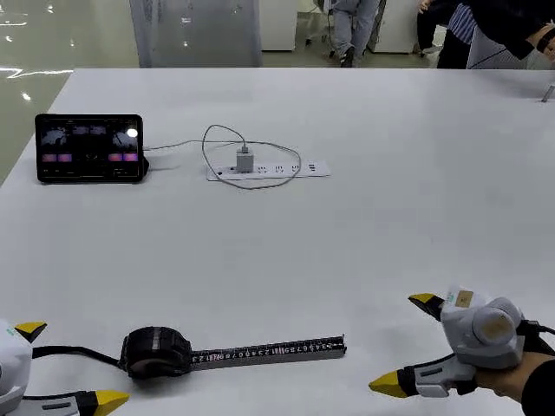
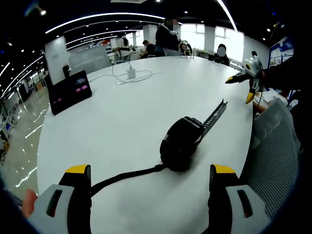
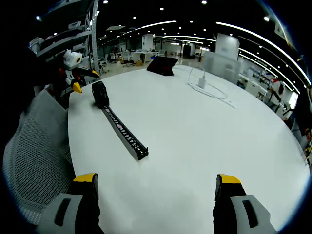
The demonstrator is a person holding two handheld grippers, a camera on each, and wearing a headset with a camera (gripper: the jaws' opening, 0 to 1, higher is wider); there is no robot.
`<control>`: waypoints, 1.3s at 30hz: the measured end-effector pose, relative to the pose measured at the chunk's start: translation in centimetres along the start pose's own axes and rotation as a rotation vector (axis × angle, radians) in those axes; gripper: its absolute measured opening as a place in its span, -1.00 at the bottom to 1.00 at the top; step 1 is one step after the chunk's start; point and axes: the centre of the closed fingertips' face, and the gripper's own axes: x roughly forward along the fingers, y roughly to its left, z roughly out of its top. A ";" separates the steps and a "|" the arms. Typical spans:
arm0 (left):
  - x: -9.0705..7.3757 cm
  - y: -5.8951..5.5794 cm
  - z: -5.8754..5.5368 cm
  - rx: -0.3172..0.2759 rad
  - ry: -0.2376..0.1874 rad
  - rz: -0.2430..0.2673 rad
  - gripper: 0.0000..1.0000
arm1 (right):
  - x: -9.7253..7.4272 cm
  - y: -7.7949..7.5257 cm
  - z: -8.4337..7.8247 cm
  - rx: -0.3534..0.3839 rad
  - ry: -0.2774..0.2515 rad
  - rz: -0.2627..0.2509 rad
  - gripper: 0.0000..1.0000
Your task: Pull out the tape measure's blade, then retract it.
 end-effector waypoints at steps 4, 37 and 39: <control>-0.1 0.1 -0.1 -0.006 -0.004 0.005 0.98 | -0.6 0.1 -0.6 0.017 0.005 -0.013 0.98; -0.9 -1.1 -1.3 -0.044 -0.063 -0.009 0.98 | -2.4 1.2 -2.0 0.064 -0.013 -0.031 0.98; -0.8 -1.2 -1.3 -0.037 -0.057 -0.011 0.98 | -2.5 1.2 -2.0 0.063 -0.013 -0.033 0.98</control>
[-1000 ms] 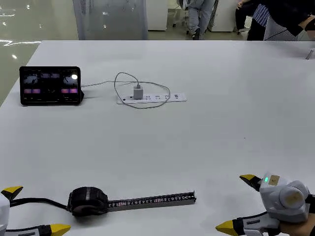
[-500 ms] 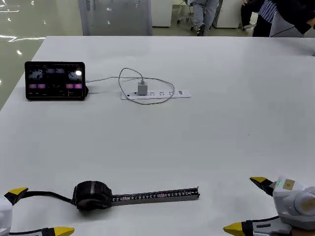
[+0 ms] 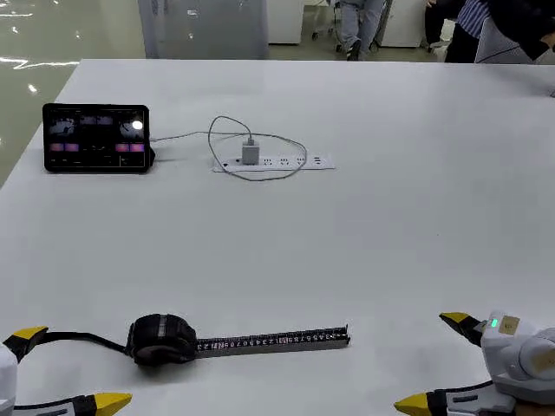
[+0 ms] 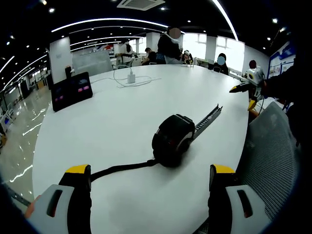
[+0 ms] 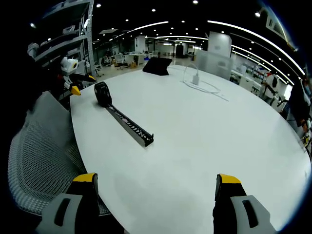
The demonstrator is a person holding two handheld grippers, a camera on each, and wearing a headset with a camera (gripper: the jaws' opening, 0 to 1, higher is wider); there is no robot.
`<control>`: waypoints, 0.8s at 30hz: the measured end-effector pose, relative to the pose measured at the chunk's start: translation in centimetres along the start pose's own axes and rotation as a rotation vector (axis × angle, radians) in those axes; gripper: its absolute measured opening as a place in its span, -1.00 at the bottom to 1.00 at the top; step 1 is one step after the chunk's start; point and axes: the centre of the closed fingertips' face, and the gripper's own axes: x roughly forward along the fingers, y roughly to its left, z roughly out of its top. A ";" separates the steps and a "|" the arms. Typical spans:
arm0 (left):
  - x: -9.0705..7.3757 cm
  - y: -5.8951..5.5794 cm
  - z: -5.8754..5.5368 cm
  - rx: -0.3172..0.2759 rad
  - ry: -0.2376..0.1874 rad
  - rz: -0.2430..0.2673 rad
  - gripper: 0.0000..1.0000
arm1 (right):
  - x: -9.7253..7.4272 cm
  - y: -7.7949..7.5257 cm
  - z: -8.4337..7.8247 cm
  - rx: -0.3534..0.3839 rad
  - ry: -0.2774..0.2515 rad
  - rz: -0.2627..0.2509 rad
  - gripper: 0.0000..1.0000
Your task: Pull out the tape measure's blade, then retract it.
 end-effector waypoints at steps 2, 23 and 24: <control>0.1 0.0 0.0 0.000 0.005 -0.002 0.98 | 0.0 -0.1 -0.1 -0.002 -0.001 0.000 0.98; 0.7 -1.0 0.3 -0.008 0.005 -0.038 0.98 | -0.2 -0.4 -0.2 -0.030 0.023 0.007 0.98; 0.7 -1.1 0.3 -0.006 0.008 -0.037 0.98 | -0.2 -0.4 -0.1 -0.034 0.027 0.004 0.98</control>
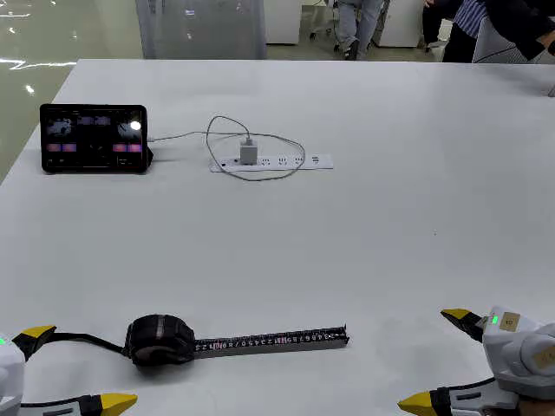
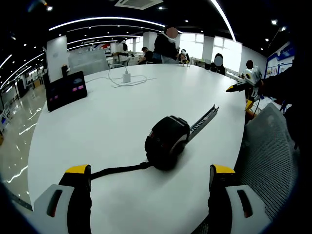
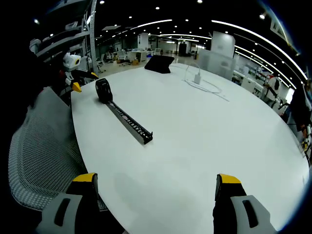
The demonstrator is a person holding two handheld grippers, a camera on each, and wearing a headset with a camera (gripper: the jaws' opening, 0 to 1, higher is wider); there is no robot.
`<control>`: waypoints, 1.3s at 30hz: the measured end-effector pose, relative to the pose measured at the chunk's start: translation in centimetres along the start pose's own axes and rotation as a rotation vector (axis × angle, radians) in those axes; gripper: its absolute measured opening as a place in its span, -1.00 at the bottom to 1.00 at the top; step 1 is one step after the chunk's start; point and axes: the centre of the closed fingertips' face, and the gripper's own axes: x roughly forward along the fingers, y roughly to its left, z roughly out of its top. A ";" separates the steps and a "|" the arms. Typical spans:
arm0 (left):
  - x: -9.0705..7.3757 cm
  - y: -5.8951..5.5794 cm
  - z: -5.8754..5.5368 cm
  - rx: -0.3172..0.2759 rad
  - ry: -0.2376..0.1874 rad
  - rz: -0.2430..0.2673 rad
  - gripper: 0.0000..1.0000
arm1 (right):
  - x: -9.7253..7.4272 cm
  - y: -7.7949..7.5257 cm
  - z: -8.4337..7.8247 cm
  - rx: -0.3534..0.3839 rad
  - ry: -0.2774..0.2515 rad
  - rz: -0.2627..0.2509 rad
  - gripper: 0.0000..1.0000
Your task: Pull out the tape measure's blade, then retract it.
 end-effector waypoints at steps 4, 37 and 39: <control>0.2 -0.5 0.3 -0.004 0.007 0.007 0.98 | -0.1 0.1 0.4 -0.004 -0.002 0.004 0.98; 5.3 -6.0 2.1 -0.060 0.081 -0.026 0.98 | 2.8 -0.3 2.2 -0.259 0.179 0.191 0.98; 5.4 -5.7 2.5 -0.105 0.059 0.007 0.98 | 3.0 -0.4 2.5 -0.263 0.182 0.195 0.98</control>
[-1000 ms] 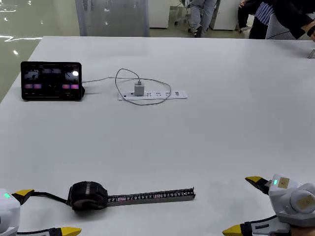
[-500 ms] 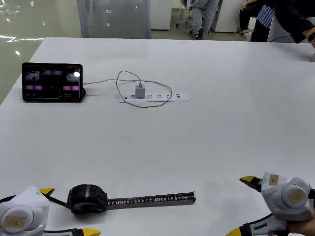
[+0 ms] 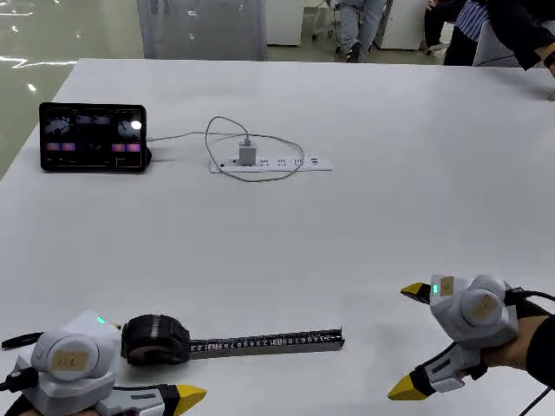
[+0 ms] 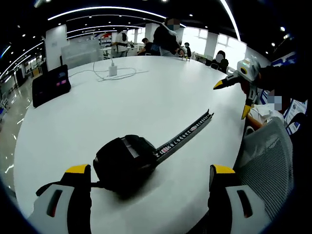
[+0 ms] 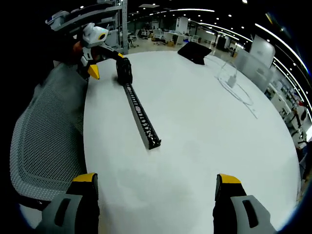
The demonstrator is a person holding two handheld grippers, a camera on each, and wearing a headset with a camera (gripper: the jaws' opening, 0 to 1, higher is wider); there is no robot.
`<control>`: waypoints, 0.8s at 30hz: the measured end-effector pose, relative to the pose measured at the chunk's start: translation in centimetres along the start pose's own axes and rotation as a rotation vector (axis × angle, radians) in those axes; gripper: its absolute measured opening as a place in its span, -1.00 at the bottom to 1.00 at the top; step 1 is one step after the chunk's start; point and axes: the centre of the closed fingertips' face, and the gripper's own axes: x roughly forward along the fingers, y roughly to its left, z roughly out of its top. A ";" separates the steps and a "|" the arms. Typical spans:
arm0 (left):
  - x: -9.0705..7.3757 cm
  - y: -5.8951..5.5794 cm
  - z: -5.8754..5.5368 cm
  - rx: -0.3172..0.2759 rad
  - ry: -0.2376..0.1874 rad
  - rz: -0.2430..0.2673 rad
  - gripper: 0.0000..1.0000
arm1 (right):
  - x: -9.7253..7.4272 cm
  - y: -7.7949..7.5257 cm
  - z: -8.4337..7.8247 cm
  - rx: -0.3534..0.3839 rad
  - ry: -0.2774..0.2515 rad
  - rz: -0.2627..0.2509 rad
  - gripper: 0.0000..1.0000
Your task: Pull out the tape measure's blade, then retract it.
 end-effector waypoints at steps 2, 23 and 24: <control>0.1 0.4 0.3 -0.021 -0.018 0.030 0.98 | 0.2 -0.3 0.3 -0.008 0.005 0.004 0.98; 2.3 1.8 1.8 -0.032 -0.131 0.204 0.98 | 4.1 -0.2 2.3 -0.091 0.068 0.106 0.98; 2.4 2.0 1.9 -0.029 -0.137 0.218 0.98 | 4.2 -0.3 2.4 -0.093 0.068 0.107 0.98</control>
